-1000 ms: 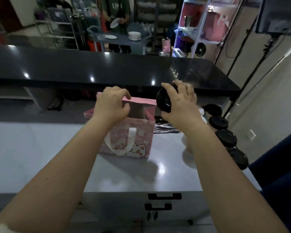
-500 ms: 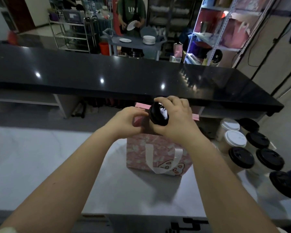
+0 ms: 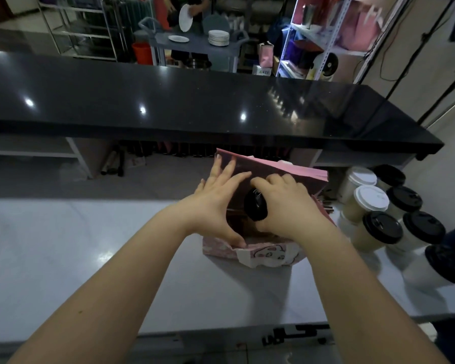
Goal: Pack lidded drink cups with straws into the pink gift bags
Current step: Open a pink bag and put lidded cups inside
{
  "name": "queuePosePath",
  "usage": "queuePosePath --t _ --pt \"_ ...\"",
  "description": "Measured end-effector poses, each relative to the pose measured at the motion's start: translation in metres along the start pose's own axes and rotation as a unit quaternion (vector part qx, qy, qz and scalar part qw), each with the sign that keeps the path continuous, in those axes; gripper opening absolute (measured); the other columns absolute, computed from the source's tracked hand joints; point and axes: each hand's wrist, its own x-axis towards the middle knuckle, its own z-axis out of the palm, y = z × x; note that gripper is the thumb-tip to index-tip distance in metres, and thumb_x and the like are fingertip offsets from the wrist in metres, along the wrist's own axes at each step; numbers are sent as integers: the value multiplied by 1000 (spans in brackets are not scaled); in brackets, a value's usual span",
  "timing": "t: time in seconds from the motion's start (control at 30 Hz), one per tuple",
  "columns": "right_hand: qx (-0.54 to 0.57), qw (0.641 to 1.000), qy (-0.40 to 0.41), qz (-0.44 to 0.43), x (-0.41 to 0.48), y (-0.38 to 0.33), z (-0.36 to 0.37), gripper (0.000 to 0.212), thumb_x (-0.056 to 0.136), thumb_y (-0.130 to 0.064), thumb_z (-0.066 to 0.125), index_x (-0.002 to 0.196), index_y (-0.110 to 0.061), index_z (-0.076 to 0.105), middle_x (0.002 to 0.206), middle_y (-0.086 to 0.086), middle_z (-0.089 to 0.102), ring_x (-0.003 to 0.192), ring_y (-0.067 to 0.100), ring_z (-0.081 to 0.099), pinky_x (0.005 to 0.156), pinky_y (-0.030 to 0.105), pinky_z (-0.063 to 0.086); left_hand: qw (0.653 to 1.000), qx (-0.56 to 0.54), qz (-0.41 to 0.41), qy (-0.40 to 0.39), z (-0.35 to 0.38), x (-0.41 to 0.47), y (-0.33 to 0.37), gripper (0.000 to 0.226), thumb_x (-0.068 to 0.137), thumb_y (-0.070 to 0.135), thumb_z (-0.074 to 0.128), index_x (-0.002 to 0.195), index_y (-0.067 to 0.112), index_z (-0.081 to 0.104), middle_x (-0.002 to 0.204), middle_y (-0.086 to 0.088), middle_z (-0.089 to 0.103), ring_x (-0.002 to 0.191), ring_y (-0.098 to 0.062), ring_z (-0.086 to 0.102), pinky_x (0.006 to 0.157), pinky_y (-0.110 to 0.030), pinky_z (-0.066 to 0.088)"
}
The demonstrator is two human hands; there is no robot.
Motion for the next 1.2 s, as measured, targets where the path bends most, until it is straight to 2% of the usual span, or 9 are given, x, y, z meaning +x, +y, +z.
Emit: queuePosePath --t 0.13,0.3,0.4,0.47,0.63,0.77,0.87,1.0,1.2 --pt "-36 996 -75 30 23 -5 10 88 74 -40 76 146 -26 27 134 9 47 121 33 44 96 46 40 1000 -8 3 -6 1 -6 3 136 53 54 88 147 48 -10 156 18 -28 133 -6 -45 119 -58 2" --pt "137 981 -128 45 45 -13 16 93 72 -34 81 148 -23 28 139 6 47 115 28 54 93 41 50 1000 -10 4 -2 1 -12 5 137 52 55 87 146 50 -13 157 20 -26 132 -2 -45 120 -54 4" --pt "180 973 -139 37 47 -20 28 108 72 -38 80 153 -26 10 154 7 24 136 32 32 108 45 38 1000 -6 -2 1 0 -14 5 137 53 56 87 148 48 -11 157 19 -26 132 -1 -45 121 -54 4" --pt "180 974 -135 31 43 -20 39 110 73 -41 78 153 -28 4 156 7 16 141 35 19 113 46 31 1000 -6 -2 7 1 -15 6 134 54 57 86 148 48 -9 157 18 -25 132 -2 -45 120 -55 6" --pt "139 984 -111 9 33 -15 62 96 72 -47 76 147 -29 18 145 8 28 128 34 30 104 45 37 1000 9 -4 24 5 -17 9 131 53 58 85 150 43 -3 159 15 -23 133 -4 -45 120 -57 8" --pt "82 990 -107 -35 32 -13 68 88 75 -49 70 146 -35 20 145 10 24 126 34 28 102 44 33 1000 8 -20 22 4 -18 8 129 53 61 83 149 44 -1 159 16 -21 133 -3 -45 120 -54 6" --pt "53 987 -137 -66 31 -13 74 86 83 -54 61 150 -38 9 157 7 6 136 33 17 110 46 26 999 12 -30 21 5 -18 7 130 53 63 83 148 45 -3 159 15 -21 131 -1 -46 121 -53 5" --pt "104 974 -186 -69 34 -11 80 71 96 -60 34 150 -45 -9 159 -8 -27 148 22 -18 119 52 4 998 35 -37 23 9 -18 6 130 55 65 81 147 46 -8 159 14 -22 132 -5 -46 121 -52 5" --pt "108 974 -193 -58 30 -12 94 64 99 -57 24 150 -46 -13 157 -13 -29 145 18 -27 119 50 -6 997 49 -41 35 15 -19 2 129 56 67 78 150 42 -6 160 15 -21 134 -5 -43 121 -53 9"
